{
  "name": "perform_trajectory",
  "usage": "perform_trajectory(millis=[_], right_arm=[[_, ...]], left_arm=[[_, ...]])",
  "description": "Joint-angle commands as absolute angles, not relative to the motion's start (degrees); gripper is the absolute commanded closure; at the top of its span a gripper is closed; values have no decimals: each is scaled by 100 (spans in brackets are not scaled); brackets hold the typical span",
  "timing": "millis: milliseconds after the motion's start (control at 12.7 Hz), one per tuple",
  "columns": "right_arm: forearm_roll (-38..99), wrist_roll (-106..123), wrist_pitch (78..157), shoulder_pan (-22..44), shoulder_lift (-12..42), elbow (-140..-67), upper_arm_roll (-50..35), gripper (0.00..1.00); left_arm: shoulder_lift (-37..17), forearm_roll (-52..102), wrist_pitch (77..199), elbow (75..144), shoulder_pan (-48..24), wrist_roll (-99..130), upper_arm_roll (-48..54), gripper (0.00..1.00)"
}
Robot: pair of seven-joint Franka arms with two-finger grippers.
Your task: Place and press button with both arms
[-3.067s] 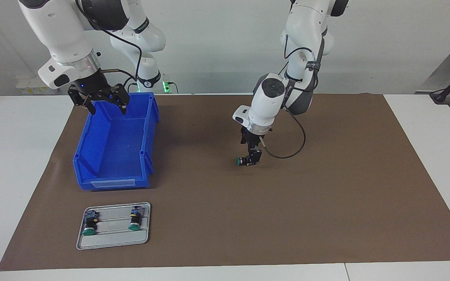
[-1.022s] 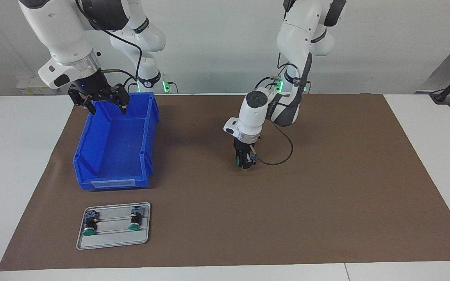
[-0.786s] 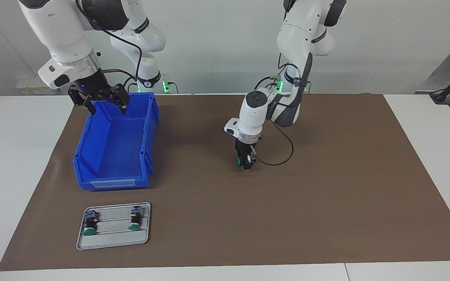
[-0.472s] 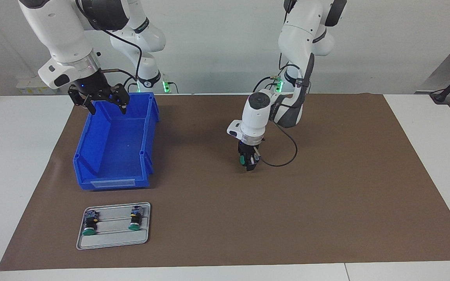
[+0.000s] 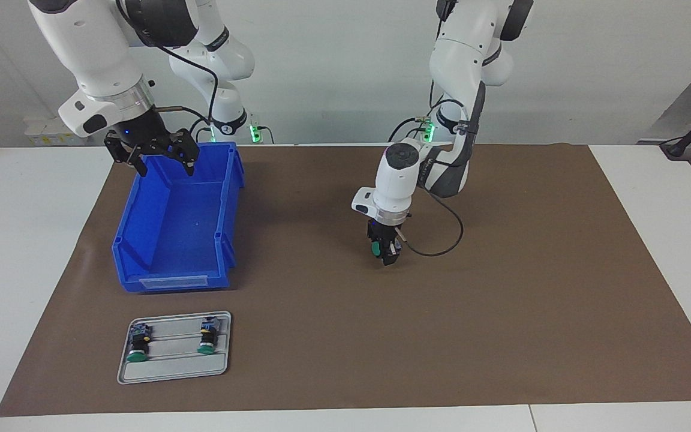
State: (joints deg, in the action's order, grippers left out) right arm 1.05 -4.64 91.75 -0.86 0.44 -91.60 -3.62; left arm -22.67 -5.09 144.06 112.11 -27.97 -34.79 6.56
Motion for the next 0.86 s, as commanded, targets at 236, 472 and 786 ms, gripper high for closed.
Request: perform_trajectory(millis=[236,472,786], right_arm=[[176,-352,9132,-114,-35,-9237,-378,0],[176,-352,9132,-114,-35,-9237,-378,0],[176,-352,9132,-114,-35,-9237,-378,0]], left_arm=[[-2198,-554,14106,11048,-2532,-3322,677,100],[-2145,-160,14106,11065,-2356,-3366,712,100],[-2039,709,14106,11109,-2145,-3794,773,100]])
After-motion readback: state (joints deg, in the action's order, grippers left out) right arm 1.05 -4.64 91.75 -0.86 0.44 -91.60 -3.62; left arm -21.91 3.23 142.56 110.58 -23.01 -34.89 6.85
